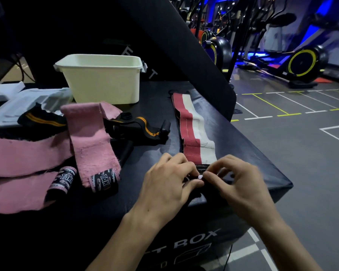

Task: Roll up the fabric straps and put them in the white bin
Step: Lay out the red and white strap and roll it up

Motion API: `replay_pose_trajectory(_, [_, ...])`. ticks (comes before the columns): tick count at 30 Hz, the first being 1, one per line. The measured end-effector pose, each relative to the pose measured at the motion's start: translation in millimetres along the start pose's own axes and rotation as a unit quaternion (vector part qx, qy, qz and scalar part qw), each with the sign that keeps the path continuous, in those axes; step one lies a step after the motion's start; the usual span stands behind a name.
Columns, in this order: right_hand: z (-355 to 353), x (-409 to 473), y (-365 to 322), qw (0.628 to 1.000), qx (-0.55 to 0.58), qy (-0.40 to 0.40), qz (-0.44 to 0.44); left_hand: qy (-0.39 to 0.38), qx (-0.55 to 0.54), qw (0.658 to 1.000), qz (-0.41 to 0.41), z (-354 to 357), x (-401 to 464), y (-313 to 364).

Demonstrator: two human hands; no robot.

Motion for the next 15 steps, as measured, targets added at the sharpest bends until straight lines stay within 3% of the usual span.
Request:
replay_pose_trajectory(4, [1,-6,-10,0.995,-0.049,-0.017,-0.089,-0.003,-0.007,1.000,-0.010,1,1,-4])
replay_pose_trajectory(7, [3,-12,0,0.992,-0.056,-0.048,-0.103,0.000,-0.011,1.000,-0.020,2,3,-6])
replay_pose_trajectory(15, [9,-7,7,0.985,-0.115,0.020,-0.130,0.010,-0.027,0.999,-0.039,5,9,-10])
Point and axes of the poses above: each hand's wrist, its own x-axis towards the middle knuckle, its own z-axis out of the palm, y = z × x, the point moved 9 cm from there along x, towards the middle knuckle, and after that the axes turned 1 degree about x, right-handed, at the moved point
